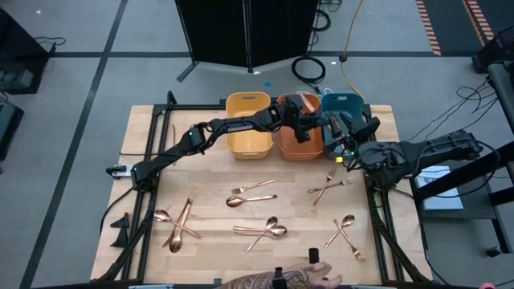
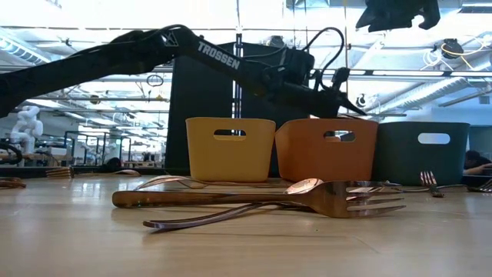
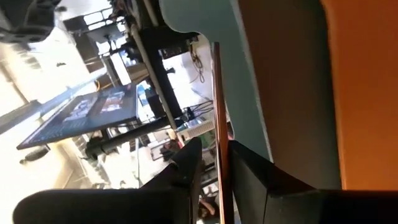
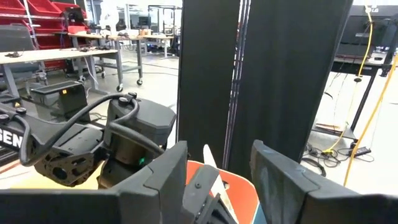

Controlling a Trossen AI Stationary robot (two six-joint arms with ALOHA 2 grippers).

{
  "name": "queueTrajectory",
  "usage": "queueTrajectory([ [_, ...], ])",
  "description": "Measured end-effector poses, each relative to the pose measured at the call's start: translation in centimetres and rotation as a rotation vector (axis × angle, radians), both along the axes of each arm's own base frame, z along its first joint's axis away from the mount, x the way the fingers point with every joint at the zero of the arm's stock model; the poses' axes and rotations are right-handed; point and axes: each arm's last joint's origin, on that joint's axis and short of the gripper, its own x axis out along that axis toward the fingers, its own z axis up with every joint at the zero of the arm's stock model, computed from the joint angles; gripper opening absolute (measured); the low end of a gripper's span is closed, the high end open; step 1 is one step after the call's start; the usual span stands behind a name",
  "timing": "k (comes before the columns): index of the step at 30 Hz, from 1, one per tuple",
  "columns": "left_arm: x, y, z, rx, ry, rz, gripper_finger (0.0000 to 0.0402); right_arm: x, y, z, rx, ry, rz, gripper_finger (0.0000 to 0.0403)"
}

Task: Sort silverware
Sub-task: Put the copper knife into the blue bin, then put the copper fork into the orange bin

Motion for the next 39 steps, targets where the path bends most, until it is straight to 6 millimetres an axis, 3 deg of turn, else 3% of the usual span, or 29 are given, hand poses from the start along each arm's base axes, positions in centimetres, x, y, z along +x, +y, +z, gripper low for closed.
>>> queueTrajectory([
  [8, 0.0, 0.2, -0.1, 0.048, 0.022, 0.102, 0.0083, -0.1, -0.1, 0.1, -0.008, 0.009, -0.006, 0.0164],
  [20, -0.1, -0.1, -0.3, 0.230, 0.067, 0.011, 0.0188, 0.0, -0.6, 0.1, -0.017, 0.029, -0.035, 0.0164],
  [23, -0.1, -0.1, -0.3, 0.326, 0.070, -0.019, 0.0194, -0.1, -0.7, 0.1, -0.022, 0.039, -0.036, 0.0164],
  [29, -0.1, 0.2, -0.1, 0.344, 0.050, -0.017, 0.0195, -0.1, -0.7, 0.1, -0.025, 0.046, -0.035, 0.0164],
  [32, -0.1, 0.6, 0.4, 0.220, 0.004, 0.091, 0.0195, -0.1, -0.7, 0.2, -0.025, 0.045, -0.035, 0.0164],
  [35, -0.1, 1.3, 1.6, 0.030, -0.135, 0.303, 0.0193, -0.1, -0.7, 0.2, -0.025, 0.045, -0.036, 0.0164],
  [39, -1.0, 1.4, 5.2, -0.093, -0.227, 0.469, 0.0192, 0.0, -0.7, 0.2, -0.023, 0.036, -0.032, 0.0164],
])
